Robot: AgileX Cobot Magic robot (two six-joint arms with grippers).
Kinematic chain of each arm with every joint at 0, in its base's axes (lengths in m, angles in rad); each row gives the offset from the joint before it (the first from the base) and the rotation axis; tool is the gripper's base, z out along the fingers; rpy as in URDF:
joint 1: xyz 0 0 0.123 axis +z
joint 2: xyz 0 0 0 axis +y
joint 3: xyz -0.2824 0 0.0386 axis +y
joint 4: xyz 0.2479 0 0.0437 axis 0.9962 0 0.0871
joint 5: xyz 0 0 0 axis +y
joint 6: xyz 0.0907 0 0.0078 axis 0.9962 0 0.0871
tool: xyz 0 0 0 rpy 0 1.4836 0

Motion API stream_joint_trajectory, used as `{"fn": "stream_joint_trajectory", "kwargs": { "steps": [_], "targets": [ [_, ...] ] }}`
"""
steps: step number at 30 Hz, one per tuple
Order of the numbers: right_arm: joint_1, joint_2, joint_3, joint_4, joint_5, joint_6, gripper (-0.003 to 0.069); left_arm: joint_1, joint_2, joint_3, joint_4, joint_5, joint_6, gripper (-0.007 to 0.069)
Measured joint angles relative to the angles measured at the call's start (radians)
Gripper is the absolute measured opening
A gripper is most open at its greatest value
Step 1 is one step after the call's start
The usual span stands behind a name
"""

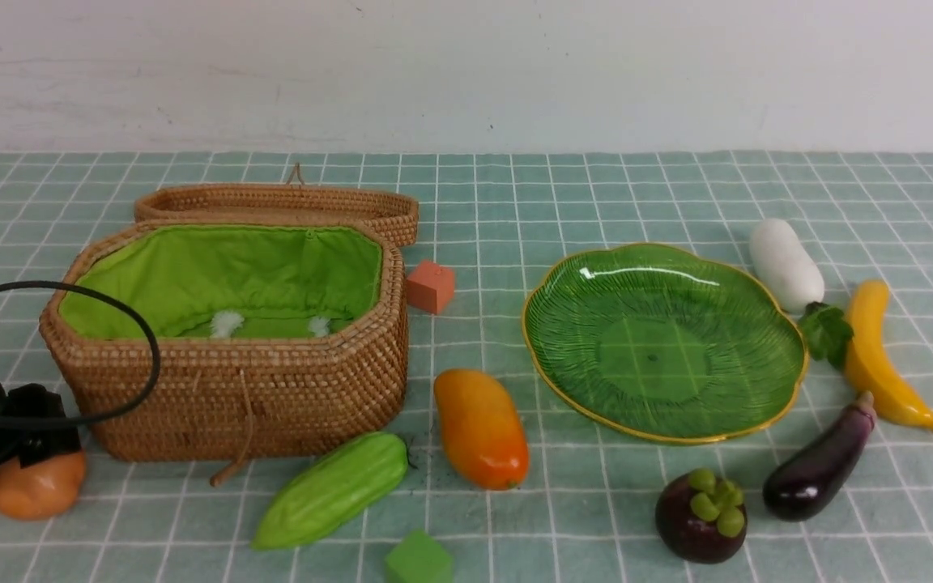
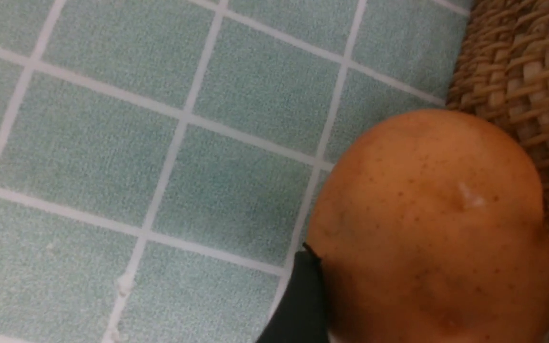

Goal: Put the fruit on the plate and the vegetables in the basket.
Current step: Grab a potato with your left arm and place it in the basket on the left

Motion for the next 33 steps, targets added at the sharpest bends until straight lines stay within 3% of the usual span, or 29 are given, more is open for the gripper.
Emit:
{"fn": "stream_joint_trajectory", "kwargs": {
  "steps": [6, 20, 33],
  "targets": [
    [0.0, 0.0, 0.0, 0.001, 0.0, 0.0, 0.0036, 0.0, 0.007, -0.005, -0.003, 0.0, 0.0, 0.0596],
    [0.0, 0.0, 0.0, 0.001, 0.0, 0.0, 0.0045, 0.0, -0.024, -0.006, 0.089, 0.064, -0.017, 0.0594],
    [0.0, 0.0, 0.0, 0.008, -0.019, 0.0, 0.0045, 0.0, -0.182, -0.002, 0.372, 0.165, -0.285, 0.0593]
  ]
}}
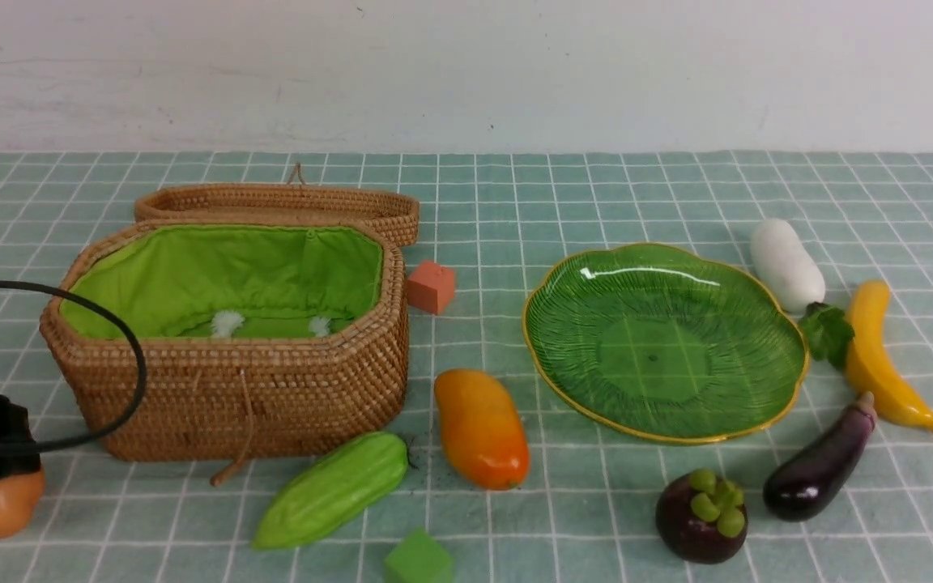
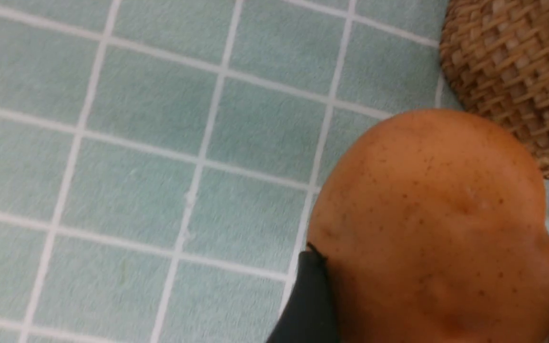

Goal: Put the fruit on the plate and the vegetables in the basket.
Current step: Grab a potato with your left arm and place it in the basket on the left

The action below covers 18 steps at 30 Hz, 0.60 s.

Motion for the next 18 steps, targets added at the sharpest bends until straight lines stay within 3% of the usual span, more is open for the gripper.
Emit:
{"fn": "stream_joint_trajectory", "kwargs": {
  "steps": [4, 7, 12, 14, 18],
  "targets": [
    [0.0, 0.0, 0.0, 0.0, -0.005, 0.0, 0.0049, -0.001, -0.094, 0.003, 0.047, 0.01, -0.057, 0.0593],
    [0.0, 0.0, 0.0, -0.015, -0.039, 0.0, 0.005, -0.034, -0.208, -0.001, 0.059, 0.005, -0.023, 0.0593],
    [0.0, 0.0, 0.0, -0.038, -0.155, 0.0, 0.0052, -0.217, -0.32, -0.149, 0.061, 0.115, 0.231, 0.0593],
    [0.0, 0.0, 0.0, -0.039, -0.197, 0.0, 0.0053, -0.322, -0.285, -0.265, 0.065, 0.189, 0.358, 0.0593],
    [0.0, 0.0, 0.0, -0.039, -0.216, 0.0, 0.0056, -0.441, -0.153, -0.418, 0.118, 0.232, 0.493, 0.0593]
  ]
}}
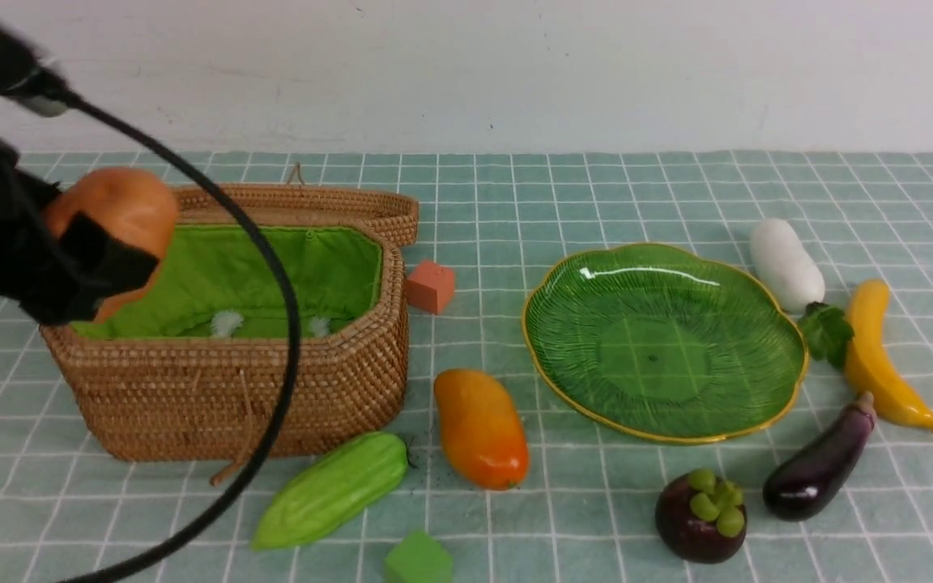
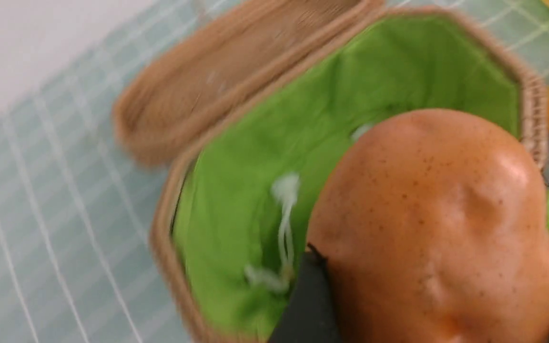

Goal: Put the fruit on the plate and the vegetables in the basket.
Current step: Grab a potato with your left arm and place it in the basket on the left, then take a chayote with your left arm and place it on the basket on the left.

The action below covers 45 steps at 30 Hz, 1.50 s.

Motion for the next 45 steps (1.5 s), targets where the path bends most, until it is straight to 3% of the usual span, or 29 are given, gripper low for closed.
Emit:
{"fn": "stream_joint_trajectory", "kwargs": {
  "steps": [6, 11, 20, 23, 27, 30, 31, 32, 33, 36, 38, 41, 45],
  "targets": [
    [0.0, 0.0, 0.0, 0.001, 0.004, 0.04, 0.0056, -0.074, 0.249, -0.146, 0.128, 0.005, 0.023, 0.0592],
    [0.0, 0.0, 0.0, 0.001, 0.006, 0.052, 0.0056, -0.078, 0.384, -0.192, 0.199, 0.005, -0.014, 0.0591],
    [0.0, 0.0, 0.0, 0.001, -0.007, 0.055, 0.0056, -0.078, 0.36, -0.195, 0.204, 0.036, -0.035, 0.0666],
    [0.0, 0.0, 0.0, 0.001, -0.026, 0.056, 0.0056, -0.078, 0.309, -0.195, 0.163, 0.071, -0.067, 0.0648],
    [0.0, 0.0, 0.0, 0.001, -0.033, 0.056, 0.0058, -0.078, 0.248, -0.197, 0.124, 0.072, -0.093, 0.0538],
    [0.0, 0.0, 0.0, 0.001, -0.026, 0.056, 0.0061, -0.078, 0.215, -0.199, 0.132, 0.09, -0.1, 0.038],
    [0.0, 0.0, 0.0, 0.001, -0.024, 0.056, 0.0061, -0.078, 0.215, -0.199, 0.132, 0.095, -0.101, 0.038],
    [0.0, -0.001, 0.0, 0.001, -0.014, 0.056, 0.0062, -0.082, 0.208, -0.199, 0.121, 0.147, -0.105, 0.0289],
    [0.0, -0.001, 0.0, 0.001, -0.013, 0.056, 0.0064, -0.083, 0.208, -0.199, 0.117, 0.154, -0.108, 0.0278],
    [0.0, -0.014, 0.0, 0.0, 0.009, 0.056, 0.0067, -0.151, 0.19, -0.189, 0.096, 0.285, -0.145, 0.0049],
    [0.0, -0.024, 0.0, -0.002, 0.017, 0.056, 0.0068, -0.199, 0.181, -0.166, 0.094, 0.317, -0.167, -0.0008],
    [0.0, -0.062, 0.0, -0.005, 0.049, 0.056, 0.007, -0.306, 0.164, -0.089, 0.102, 0.362, -0.261, -0.0013],
    [0.0, -0.128, 0.0, -0.005, 0.092, 0.056, 0.0073, -0.418, 0.165, 0.069, 0.143, 0.273, -0.436, -0.0013]
  ]
}}
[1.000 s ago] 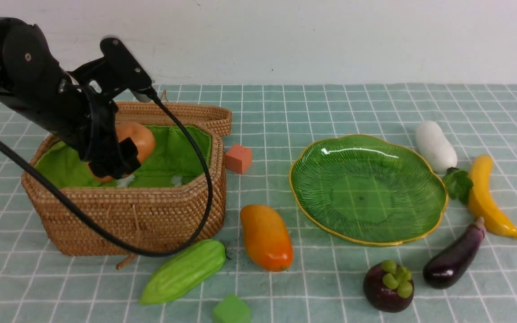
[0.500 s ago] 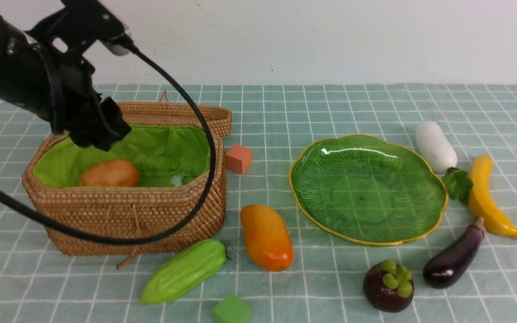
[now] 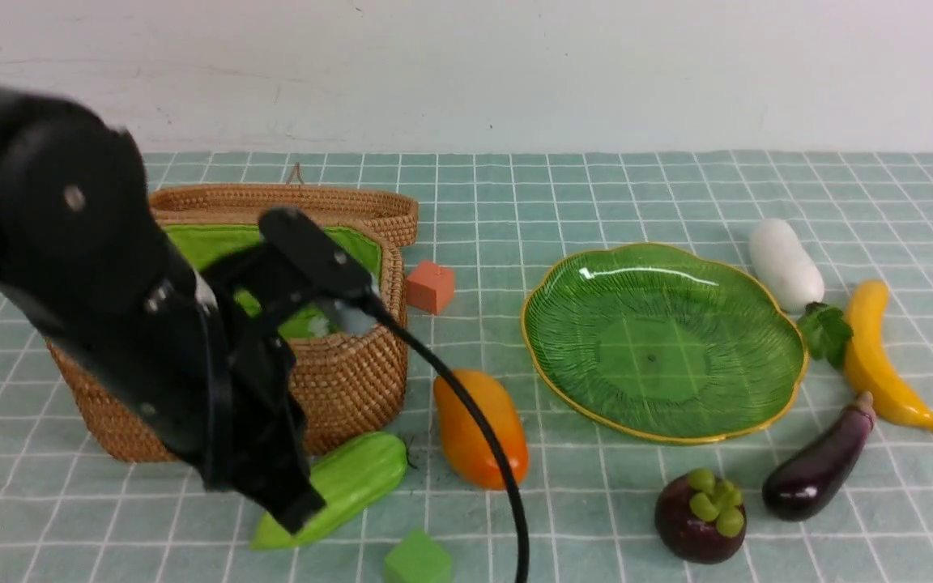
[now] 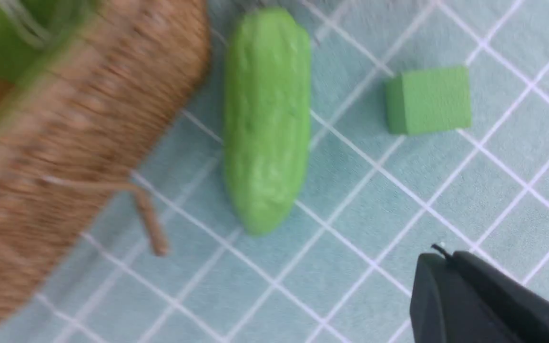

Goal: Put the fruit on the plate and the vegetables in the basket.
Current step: Take a chayote with your left arm and place it on the basket on the left.

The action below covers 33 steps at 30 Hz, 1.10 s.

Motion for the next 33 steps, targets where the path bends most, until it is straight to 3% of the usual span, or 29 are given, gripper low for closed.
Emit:
{"fn": "stream_joint_trajectory", "kwargs": {
  "steps": [3, 6, 7, 8, 10, 11, 13, 16, 19, 26, 33],
  "targets": [
    [0.0, -0.018, 0.0, 0.0, 0.002, 0.0, 0.0073, -0.019, 0.011, 0.07, 0.018, -0.095, -0.039, 0.0006],
    [0.0, -0.028, 0.0, 0.0, 0.003, 0.0, 0.0073, -0.018, 0.036, 0.109, 0.03, -0.199, -0.054, 0.01],
    [0.0, -0.028, 0.0, 0.0, 0.003, 0.0, 0.0073, -0.018, 0.062, 0.116, 0.042, -0.245, -0.058, 0.0207],
    [0.0, -0.028, 0.0, 0.0, 0.003, 0.0, 0.0073, -0.018, 0.065, 0.117, 0.043, -0.249, -0.059, 0.0219],
    [0.0, -0.028, 0.0, 0.0, 0.003, 0.001, 0.0073, -0.018, 0.09, 0.116, 0.044, -0.273, -0.06, 0.0318],
    [0.0, -0.028, 0.0, 0.0, 0.003, 0.002, 0.0073, -0.018, 0.114, 0.116, 0.05, -0.291, -0.061, 0.0409],
    [0.0, -0.029, 0.0, 0.0, 0.004, 0.003, 0.0073, -0.018, 0.159, 0.116, 0.072, -0.319, -0.061, 0.0513],
    [0.0, -0.029, 0.0, 0.0, 0.006, 0.003, 0.0073, -0.018, 0.192, 0.116, 0.098, -0.346, -0.061, 0.0578],
    [0.0, -0.029, 0.0, 0.0, 0.014, 0.014, 0.0073, -0.018, 0.222, 0.116, 0.143, -0.37, -0.073, 0.0601],
    [0.0, -0.029, 0.0, 0.0, 0.031, 0.028, 0.0073, -0.018, 0.217, 0.116, 0.162, -0.35, -0.165, 0.057],
    [0.0, -0.029, 0.0, 0.0, 0.031, 0.038, 0.0074, -0.018, 0.188, 0.116, 0.214, -0.35, -0.174, 0.0568]
  ]
}}
